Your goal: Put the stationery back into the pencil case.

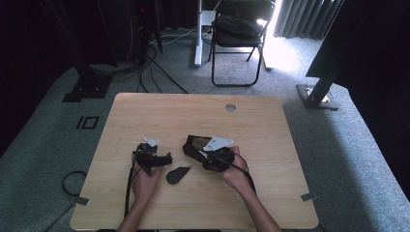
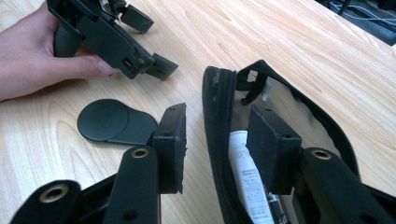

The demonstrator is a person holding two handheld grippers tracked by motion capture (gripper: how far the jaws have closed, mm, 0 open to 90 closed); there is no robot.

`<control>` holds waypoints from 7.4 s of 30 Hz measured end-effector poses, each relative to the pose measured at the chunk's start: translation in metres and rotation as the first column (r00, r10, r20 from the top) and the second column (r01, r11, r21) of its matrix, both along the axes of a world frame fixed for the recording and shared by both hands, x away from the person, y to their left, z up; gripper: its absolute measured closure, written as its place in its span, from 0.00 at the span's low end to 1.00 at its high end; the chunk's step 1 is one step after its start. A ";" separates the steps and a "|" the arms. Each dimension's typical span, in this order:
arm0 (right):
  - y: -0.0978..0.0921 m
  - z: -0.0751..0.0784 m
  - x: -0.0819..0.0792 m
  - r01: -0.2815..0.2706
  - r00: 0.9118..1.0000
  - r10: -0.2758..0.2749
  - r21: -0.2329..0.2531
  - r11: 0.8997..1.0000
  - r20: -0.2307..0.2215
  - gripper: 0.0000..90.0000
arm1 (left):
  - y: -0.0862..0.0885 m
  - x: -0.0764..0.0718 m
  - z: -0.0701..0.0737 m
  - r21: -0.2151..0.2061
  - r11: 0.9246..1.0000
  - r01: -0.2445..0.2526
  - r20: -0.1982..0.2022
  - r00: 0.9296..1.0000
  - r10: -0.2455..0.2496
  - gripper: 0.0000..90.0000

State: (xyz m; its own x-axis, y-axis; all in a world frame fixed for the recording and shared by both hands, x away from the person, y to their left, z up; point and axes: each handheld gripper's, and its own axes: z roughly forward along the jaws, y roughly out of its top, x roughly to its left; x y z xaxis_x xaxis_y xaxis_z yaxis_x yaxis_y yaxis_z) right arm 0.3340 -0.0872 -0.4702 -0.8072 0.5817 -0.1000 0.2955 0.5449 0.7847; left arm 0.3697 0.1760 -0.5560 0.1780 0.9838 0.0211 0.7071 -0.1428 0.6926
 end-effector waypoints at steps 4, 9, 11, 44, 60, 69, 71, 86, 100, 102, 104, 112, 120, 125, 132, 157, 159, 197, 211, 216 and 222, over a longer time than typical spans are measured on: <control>0.004 0.001 -0.004 -0.011 1.000 0.011 0.006 1.000 0.007 0.64 | 0.000 0.000 0.000 -0.001 1.000 -0.001 0.001 1.000 0.001 0.01; 0.010 -0.001 -0.008 -0.034 0.999 0.034 -0.002 0.999 0.007 0.64 | 0.000 0.000 0.000 -0.002 1.000 -0.001 0.002 1.000 0.001 0.01; 0.013 -0.001 -0.008 -0.039 0.999 0.039 -0.003 0.999 0.007 0.64 | 0.000 0.000 0.000 -0.002 1.000 -0.001 0.002 1.000 0.001 0.01; 0.044 -0.014 -0.017 -0.104 0.994 0.104 0.001 0.995 -0.015 0.62 | 0.000 0.000 0.000 -0.002 1.000 -0.001 0.002 1.000 0.001 0.01; 0.056 -0.021 -0.018 -0.111 0.993 0.111 0.003 0.994 -0.032 0.64 | 0.000 0.000 0.000 0.000 1.000 -0.001 0.000 1.000 0.001 0.01; 0.061 -0.029 -0.018 -0.120 0.991 0.120 -0.002 0.993 -0.055 0.64 | 0.000 0.000 0.000 -0.001 1.000 -0.001 0.000 1.000 0.001 0.01; 0.062 -0.031 -0.018 -0.121 0.991 0.120 -0.007 0.993 -0.057 0.64 | 0.000 0.000 0.000 0.000 1.000 -0.001 -0.001 1.000 0.001 0.01; 0.071 -0.047 -0.020 -0.155 0.983 0.153 -0.015 0.988 -0.099 0.60 | 0.000 0.000 0.000 0.000 1.000 -0.001 -0.001 1.000 0.001 0.01; 0.080 -0.060 -0.020 -0.209 0.971 0.205 -0.019 0.978 -0.119 0.46 | 0.000 0.000 0.000 -0.001 1.000 -0.001 0.000 1.000 0.001 0.01; 0.081 -0.061 -0.020 -0.210 0.971 0.207 -0.011 0.978 -0.122 0.43 | 0.000 0.000 0.000 -0.001 1.000 -0.002 0.000 1.000 0.002 0.01; 0.082 -0.061 -0.020 -0.211 0.970 0.209 -0.007 0.977 -0.123 0.42 | 0.000 0.000 0.000 0.000 1.000 -0.001 -0.001 1.000 0.001 0.01; 0.088 -0.065 -0.020 -0.236 0.966 0.235 -0.003 0.972 -0.112 0.36 | 0.000 0.000 0.000 0.000 1.000 -0.001 -0.001 1.000 0.001 0.01; 0.091 -0.069 -0.018 -0.250 0.964 0.248 -0.002 0.968 -0.099 0.36 | 0.000 0.000 0.000 -0.001 1.000 -0.002 0.000 1.000 0.002 0.01; 0.094 -0.070 -0.017 -0.256 0.963 0.255 0.007 0.967 -0.087 0.36 | 0.000 0.000 0.000 0.000 1.000 -0.001 -0.001 1.000 0.001 0.01; 0.099 -0.073 -0.015 -0.269 0.960 0.268 0.001 0.963 -0.084 0.38 | 0.000 0.000 0.000 0.000 1.000 0.000 -0.001 1.000 0.000 0.01; 0.091 -0.073 -0.024 -0.315 0.946 0.312 -0.019 0.949 -0.083 0.46 | 0.000 0.000 0.000 -0.001 1.000 -0.001 0.000 1.000 0.001 0.01; 0.086 -0.073 -0.026 -0.314 0.947 0.312 -0.021 0.949 -0.083 0.47 | 0.000 0.000 0.000 -0.001 1.000 -0.001 0.000 1.000 0.001 0.01; 0.051 -0.079 -0.020 -0.045 0.995 0.035 -0.104 0.994 -0.096 0.44 | 0.000 0.000 0.000 -0.001 1.000 -0.002 0.000 1.000 0.002 0.01; 0.033 -0.078 -0.022 -0.072 0.989 0.057 -0.102 0.992 -0.138 0.44 | 0.000 0.000 0.000 0.000 1.000 -0.001 0.000 1.000 0.001 0.01; 0.026 -0.077 -0.021 -0.081 0.984 0.064 -0.098 0.992 -0.167 0.43 | 0.000 0.000 0.000 0.000 1.000 -0.001 0.000 1.000 0.001 0.01; 0.019 -0.077 -0.020 -0.091 0.980 0.071 -0.103 0.991 -0.183 0.43 | 0.000 0.000 0.000 0.000 1.000 -0.001 -0.001 1.000 0.001 0.01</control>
State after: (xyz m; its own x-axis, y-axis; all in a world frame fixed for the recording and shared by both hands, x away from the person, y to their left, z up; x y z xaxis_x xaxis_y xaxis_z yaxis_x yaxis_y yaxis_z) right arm 0.3142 -0.0681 -0.5468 -0.8618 0.5072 -0.0096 0.3770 0.6529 0.6570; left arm 0.3696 0.1759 -0.5561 0.1767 0.9840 0.0213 0.7076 -0.1420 0.6922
